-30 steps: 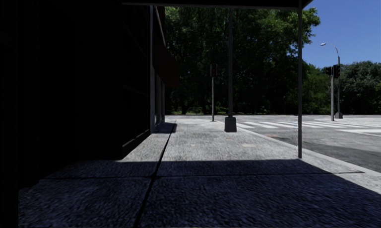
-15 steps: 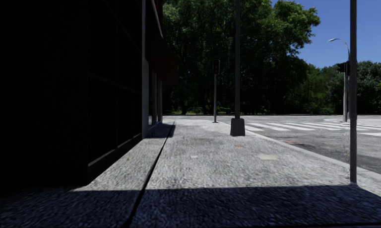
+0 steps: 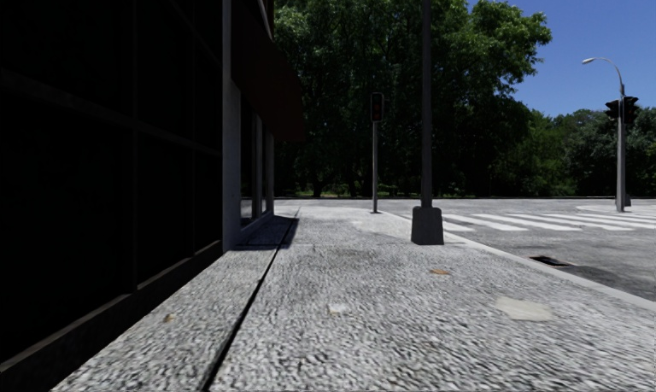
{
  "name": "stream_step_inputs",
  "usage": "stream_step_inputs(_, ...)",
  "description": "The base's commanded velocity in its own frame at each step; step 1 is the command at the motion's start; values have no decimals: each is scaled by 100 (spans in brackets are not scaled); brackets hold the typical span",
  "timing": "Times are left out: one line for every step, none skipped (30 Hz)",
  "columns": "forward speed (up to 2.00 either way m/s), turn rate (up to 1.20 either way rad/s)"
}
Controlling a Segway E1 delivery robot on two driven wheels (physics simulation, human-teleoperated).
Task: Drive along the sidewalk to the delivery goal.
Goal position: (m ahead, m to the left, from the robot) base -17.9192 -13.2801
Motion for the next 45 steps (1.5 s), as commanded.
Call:
stream_step_inputs(200, 0)
stream_step_inputs(200, 0)
stream_step_inputs(200, 0)
stream_step_inputs(200, 0)
stream_step_inputs(200, 0)
stream_step_inputs(200, 0)
stream_step_inputs(200, 0)
stream_step_inputs(200, 0)
stream_step_inputs(200, 0)
stream_step_inputs(200, 0)
stream_step_inputs(200, 0)
stream_step_inputs(200, 0)
stream_step_inputs(200, 0)
stream_step_inputs(200, 0)
stream_step_inputs(200, 0)
stream_step_inputs(200, 0)
stream_step_inputs(200, 0)
stream_step_inputs(200, 0)
stream_step_inputs(200, 0)
stream_step_inputs(200, 0)
stream_step_inputs(200, 0)
stream_step_inputs(200, 0)
stream_step_inputs(200, 0)
stream_step_inputs(200, 0)
stream_step_inputs(200, 0)
stream_step_inputs(200, 0)
stream_step_inputs(200, 0)
stream_step_inputs(200, 0)
stream_step_inputs(200, 0)
stream_step_inputs(200, 0)
stream_step_inputs(200, 0)
stream_step_inputs(200, 0)
stream_step_inputs(200, 0)
stream_step_inputs(200, 0)
stream_step_inputs(200, 0)
stream_step_inputs(200, 0)
stream_step_inputs(200, 0)
stream_step_inputs(200, 0)
stream_step_inputs(200, 0)
stream_step_inputs(200, 0)
stream_step_inputs(200, 0)
stream_step_inputs(200, 0)
stream_step_inputs(200, 0)
stream_step_inputs(200, 0)
stream_step_inputs(200, 0)
